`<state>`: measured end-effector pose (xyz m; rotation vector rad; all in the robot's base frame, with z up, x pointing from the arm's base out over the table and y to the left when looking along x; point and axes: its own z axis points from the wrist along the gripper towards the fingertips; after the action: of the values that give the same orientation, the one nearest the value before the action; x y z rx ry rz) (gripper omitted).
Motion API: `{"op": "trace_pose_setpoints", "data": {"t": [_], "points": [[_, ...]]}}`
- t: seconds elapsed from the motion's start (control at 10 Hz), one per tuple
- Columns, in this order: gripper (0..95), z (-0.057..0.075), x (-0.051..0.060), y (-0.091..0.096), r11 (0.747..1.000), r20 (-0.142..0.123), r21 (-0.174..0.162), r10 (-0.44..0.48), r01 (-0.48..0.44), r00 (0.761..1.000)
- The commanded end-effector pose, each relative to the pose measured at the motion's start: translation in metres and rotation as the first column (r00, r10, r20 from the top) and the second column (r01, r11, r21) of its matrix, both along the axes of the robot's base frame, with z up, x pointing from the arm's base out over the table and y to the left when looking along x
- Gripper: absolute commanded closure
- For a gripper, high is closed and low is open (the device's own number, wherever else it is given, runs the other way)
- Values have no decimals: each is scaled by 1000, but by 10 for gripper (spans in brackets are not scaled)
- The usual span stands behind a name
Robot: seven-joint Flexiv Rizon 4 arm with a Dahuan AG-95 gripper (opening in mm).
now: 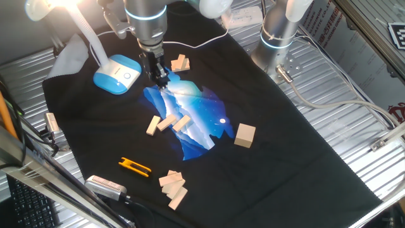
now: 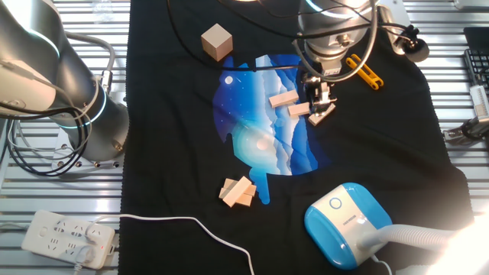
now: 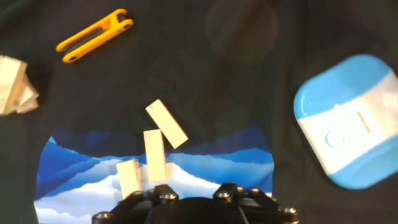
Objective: Turn off the desk lamp by pressing the button
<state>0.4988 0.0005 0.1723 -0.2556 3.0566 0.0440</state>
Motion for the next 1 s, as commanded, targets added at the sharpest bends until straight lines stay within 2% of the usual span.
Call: {"op": "trace_pose_setpoints", "data": {"t": [0.1,0.8,1.0], "points": [[950,0,1,0,1000,0,0,-4,4,1000],[950,-2,1,-1,1000,0,-3,-4,4,1000],[950,-26,4,-9,1000,14,-11,9,-9,1000]]}}
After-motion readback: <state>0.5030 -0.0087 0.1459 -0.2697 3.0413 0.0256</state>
